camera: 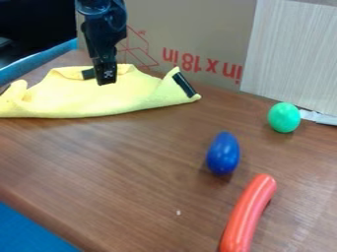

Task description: Unfold from top to bottom

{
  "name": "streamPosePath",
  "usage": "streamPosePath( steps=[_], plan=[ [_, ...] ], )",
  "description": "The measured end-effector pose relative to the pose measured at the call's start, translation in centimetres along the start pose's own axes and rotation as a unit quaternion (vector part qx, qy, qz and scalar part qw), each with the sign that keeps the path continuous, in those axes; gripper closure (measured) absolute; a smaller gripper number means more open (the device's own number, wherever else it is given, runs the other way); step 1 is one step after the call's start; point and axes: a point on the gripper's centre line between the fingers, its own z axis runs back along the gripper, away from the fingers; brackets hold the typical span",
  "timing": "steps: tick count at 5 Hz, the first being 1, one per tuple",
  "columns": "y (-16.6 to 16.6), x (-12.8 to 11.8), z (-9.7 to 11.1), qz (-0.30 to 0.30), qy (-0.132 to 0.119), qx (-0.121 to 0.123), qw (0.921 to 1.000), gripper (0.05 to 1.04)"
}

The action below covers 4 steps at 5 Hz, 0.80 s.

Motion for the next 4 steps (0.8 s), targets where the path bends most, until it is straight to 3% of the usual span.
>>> streamPosePath(
  steps=[1,2,3,4],
  plan=[
    [-0.5,-0.1,-1.0,-0.002,0.006,-0.014,0.9999,0.083],
    [-0.9,-0.2,-1.2,0.008,-0.005,-0.036,0.9993,0.083],
    [-0.3,-0.8,-1.0,0.051,-0.020,-0.050,0.9972,0.083],
    [0.2,-1.3,-1.2,0.120,-0.042,-0.063,0.9899,0.083]
  ],
)
